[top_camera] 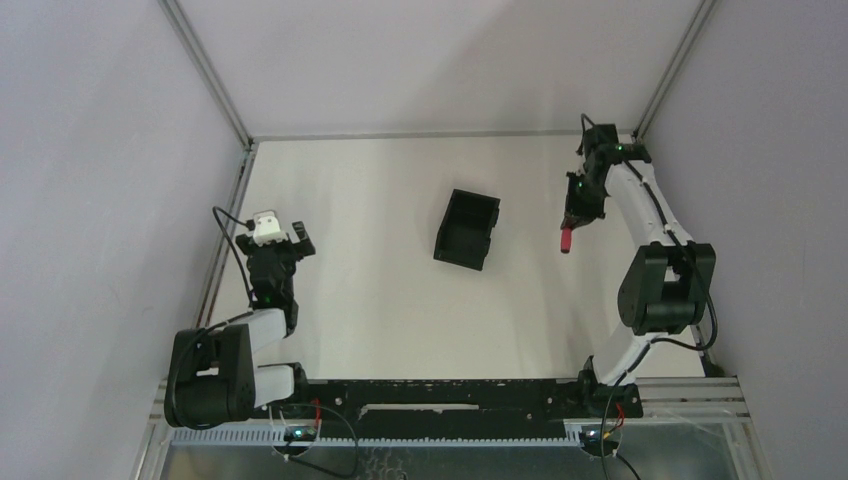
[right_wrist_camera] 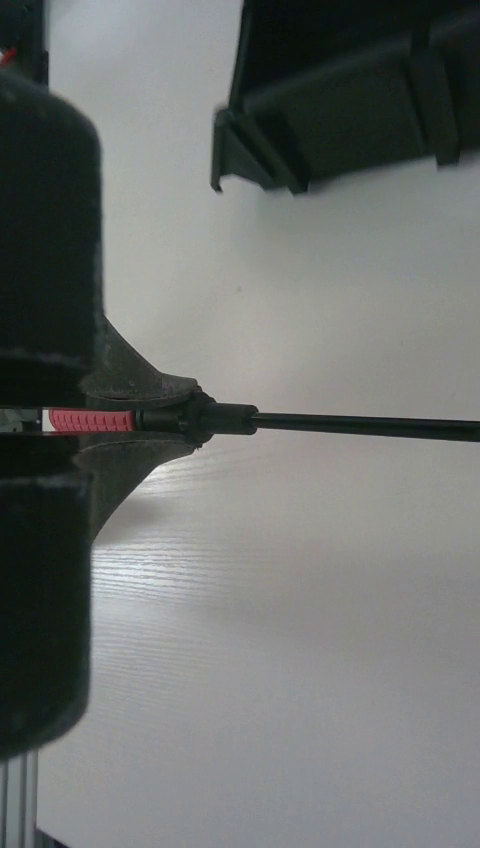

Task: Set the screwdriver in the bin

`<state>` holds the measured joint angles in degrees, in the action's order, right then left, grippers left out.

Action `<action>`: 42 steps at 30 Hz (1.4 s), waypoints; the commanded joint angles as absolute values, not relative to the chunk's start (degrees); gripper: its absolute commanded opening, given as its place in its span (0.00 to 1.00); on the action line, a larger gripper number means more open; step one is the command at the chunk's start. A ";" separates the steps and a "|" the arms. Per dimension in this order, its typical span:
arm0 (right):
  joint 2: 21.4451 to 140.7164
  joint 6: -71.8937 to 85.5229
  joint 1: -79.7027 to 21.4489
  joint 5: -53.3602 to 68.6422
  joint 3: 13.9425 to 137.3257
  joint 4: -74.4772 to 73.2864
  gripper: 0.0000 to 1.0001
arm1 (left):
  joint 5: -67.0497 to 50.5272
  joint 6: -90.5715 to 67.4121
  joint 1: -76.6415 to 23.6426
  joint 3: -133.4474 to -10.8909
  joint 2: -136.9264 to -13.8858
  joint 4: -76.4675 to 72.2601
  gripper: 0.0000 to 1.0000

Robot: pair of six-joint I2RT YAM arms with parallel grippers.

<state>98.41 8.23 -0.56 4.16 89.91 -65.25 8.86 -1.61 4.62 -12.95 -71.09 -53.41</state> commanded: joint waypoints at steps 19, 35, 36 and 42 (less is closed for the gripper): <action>113.31 17.90 -26.47 8.81 116.65 -63.98 0.00 | 9.38 -1.89 4.28 -13.67 -70.49 -54.76 1.00; 125.65 12.10 -28.62 5.28 110.85 -58.59 0.00 | 9.34 -1.95 4.25 -13.63 -70.49 -54.76 1.00; 126.21 11.98 -28.71 4.63 110.24 -57.83 0.00 | 9.39 -1.87 4.23 -13.62 -70.49 -54.76 1.00; 126.69 12.56 -28.99 1.84 104.82 -52.04 0.00 | 9.36 -1.90 4.22 -13.68 -70.52 -54.76 1.00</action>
